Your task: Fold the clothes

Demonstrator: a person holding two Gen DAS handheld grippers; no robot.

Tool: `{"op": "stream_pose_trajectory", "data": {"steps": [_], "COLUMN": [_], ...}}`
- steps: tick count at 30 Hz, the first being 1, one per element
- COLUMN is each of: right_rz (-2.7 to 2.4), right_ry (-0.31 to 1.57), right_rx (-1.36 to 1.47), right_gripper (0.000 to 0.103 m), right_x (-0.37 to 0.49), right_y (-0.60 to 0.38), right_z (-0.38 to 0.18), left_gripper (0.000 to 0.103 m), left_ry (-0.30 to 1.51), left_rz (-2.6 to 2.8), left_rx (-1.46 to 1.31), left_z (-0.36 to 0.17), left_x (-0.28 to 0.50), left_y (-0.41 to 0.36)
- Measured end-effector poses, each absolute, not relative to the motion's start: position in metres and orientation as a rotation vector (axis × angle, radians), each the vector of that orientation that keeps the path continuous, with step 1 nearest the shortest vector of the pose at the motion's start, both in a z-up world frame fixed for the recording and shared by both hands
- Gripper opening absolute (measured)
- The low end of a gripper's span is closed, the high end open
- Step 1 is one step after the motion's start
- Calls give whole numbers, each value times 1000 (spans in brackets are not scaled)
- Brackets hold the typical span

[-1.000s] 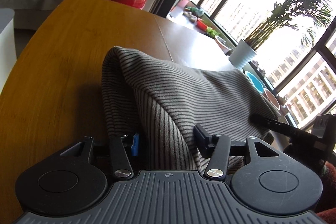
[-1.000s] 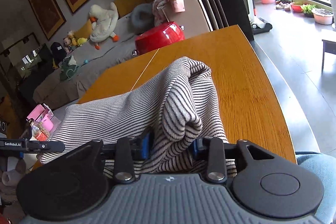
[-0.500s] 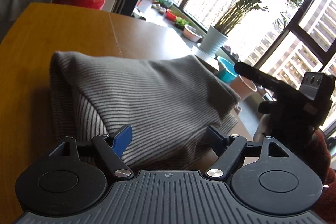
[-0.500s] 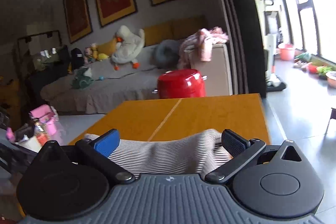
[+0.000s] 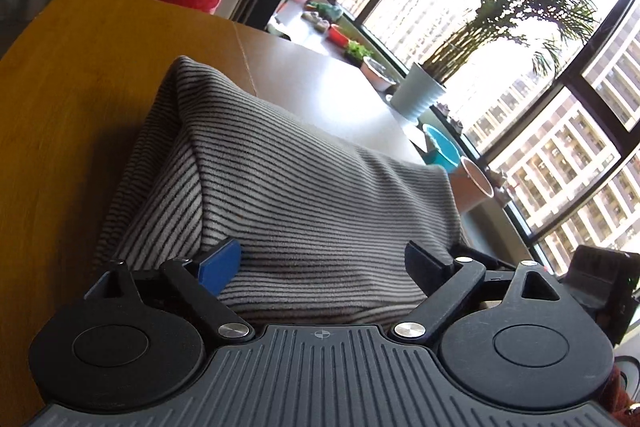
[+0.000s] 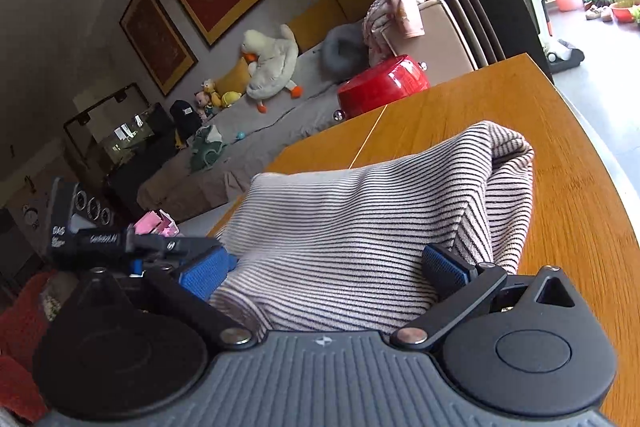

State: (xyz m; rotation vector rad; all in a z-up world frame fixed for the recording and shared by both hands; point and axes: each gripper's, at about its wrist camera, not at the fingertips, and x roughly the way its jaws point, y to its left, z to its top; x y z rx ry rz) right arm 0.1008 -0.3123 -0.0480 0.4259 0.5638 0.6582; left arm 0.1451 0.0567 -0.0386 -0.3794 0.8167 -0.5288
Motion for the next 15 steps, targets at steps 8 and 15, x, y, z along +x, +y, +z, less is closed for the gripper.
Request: {"op": "stream_pose_trajectory", "data": {"steps": [8,15], "right_rz": [758,772], "right_ry": [564,550], "right_rx": [468,568], "right_gripper": [103,103], "right_x": [86,86], "right_y": [-291,-300], "right_z": [-51,-57], "left_gripper": [100,100], "left_ry": [761,642], "left_rz": [-426,-484], "left_rx": [-247,-250], "left_z": [-32,9], "left_x": [173,169], "left_y": [31,20]}}
